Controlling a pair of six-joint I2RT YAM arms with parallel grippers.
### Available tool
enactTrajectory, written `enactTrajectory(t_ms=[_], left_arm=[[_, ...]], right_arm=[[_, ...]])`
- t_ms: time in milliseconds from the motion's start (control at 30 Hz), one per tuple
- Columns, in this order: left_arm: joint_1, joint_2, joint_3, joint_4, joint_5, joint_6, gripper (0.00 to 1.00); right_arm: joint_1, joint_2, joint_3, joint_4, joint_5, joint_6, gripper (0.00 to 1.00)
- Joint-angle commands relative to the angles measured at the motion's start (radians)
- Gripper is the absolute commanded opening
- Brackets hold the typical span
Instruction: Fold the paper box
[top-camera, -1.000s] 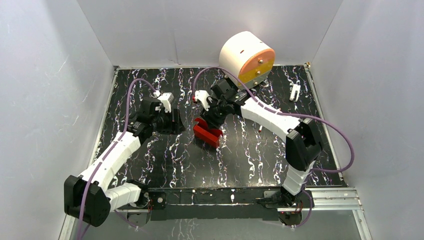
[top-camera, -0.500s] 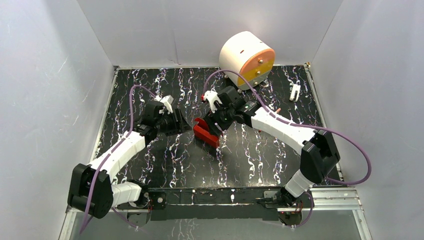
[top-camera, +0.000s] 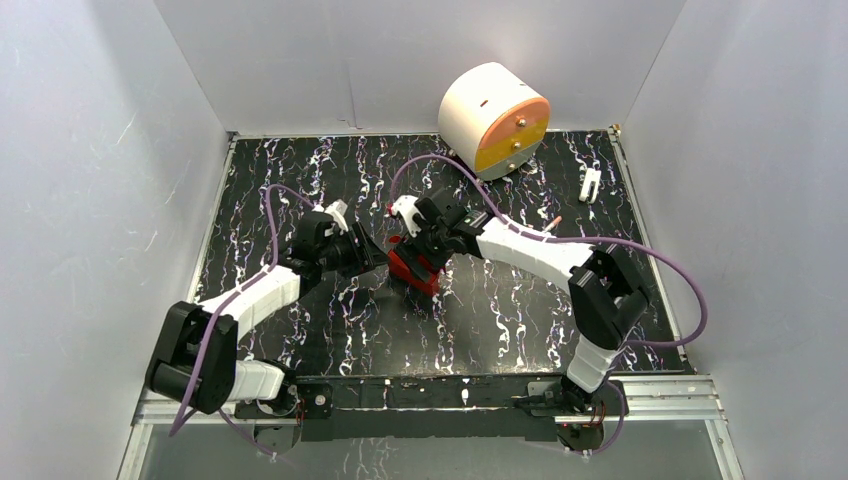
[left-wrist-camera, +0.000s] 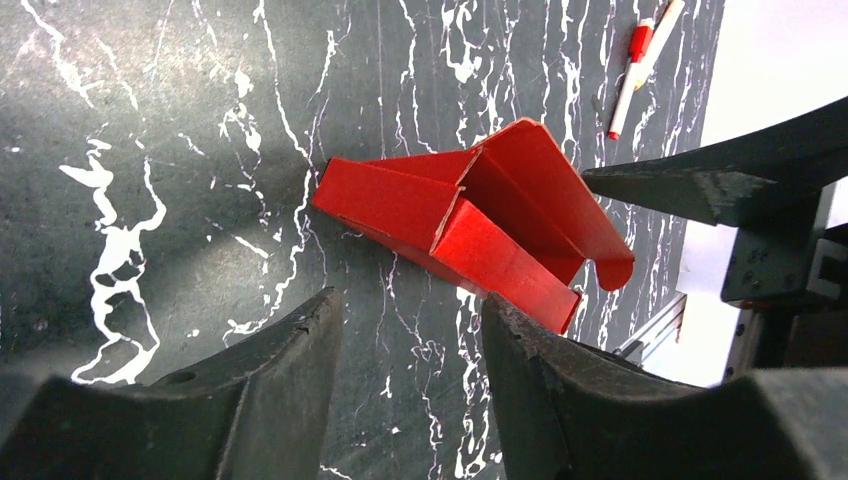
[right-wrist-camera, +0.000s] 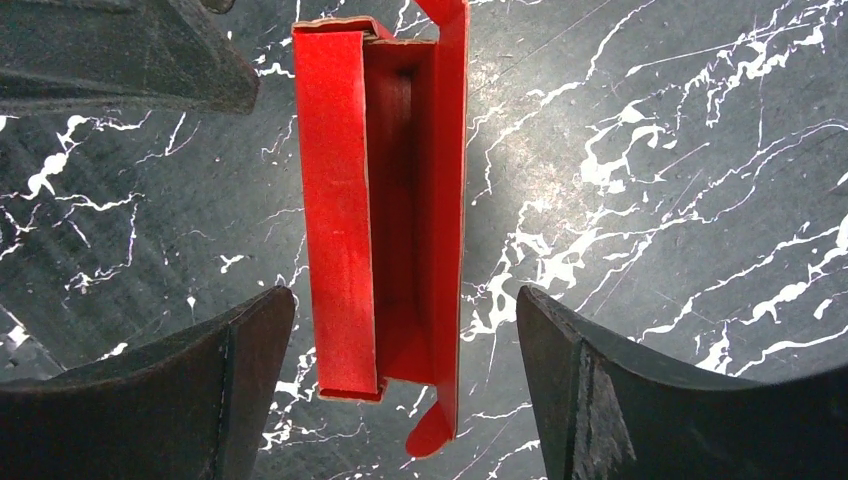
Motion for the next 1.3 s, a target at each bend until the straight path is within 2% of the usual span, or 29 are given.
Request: enactTrajectory(t_ms=[0, 267, 400, 567, 700, 900, 1067, 1167, 1267], left_arm=[[0.005, 0.020, -0.006, 0.077, 0.030, -0.029, 0.50], [0.005, 0.063, -0.016, 0.127, 0.036, -0.048, 0.42], [0.005, 0.070, -0.015, 0.138, 0.037, -0.060, 0.41], [0.005, 0.003, 0.015, 0.035, 0.001, -0.020, 0.45], [0.005, -0.078, 0.048, -0.085, -0.045, 0.037, 0.48], [0.008, -0.154, 0.139, -0.306, -0.107, 0.209, 0.51], [0.008, -0.107, 0.221, -0.385, -0.038, 0.380, 0.53], [0.007, -0.079, 0.233, -0.379, 0.072, 0.474, 0.52], [0.007, -0.075, 0.236, -0.382, 0.121, 0.587, 0.52]], right_arm=[[0.021, 0.018, 0.054, 0.046, 0.031, -0.030, 0.88], [0.076, 0.059, 0.052, 0.027, 0.072, -0.065, 0.70], [0.089, 0.075, 0.074, -0.010, 0.128, -0.098, 0.53], [0.087, 0.071, 0.071, -0.024, 0.118, -0.186, 0.31], [0.068, 0.076, 0.088, -0.050, 0.039, -0.269, 0.21], [0.035, 0.075, 0.098, -0.092, -0.086, -0.376, 0.13], [0.008, 0.077, 0.098, -0.101, -0.193, -0.432, 0.12], [0.003, 0.087, 0.097, -0.108, -0.233, -0.453, 0.09], [-0.004, 0.090, 0.085, -0.098, -0.255, -0.466, 0.09]])
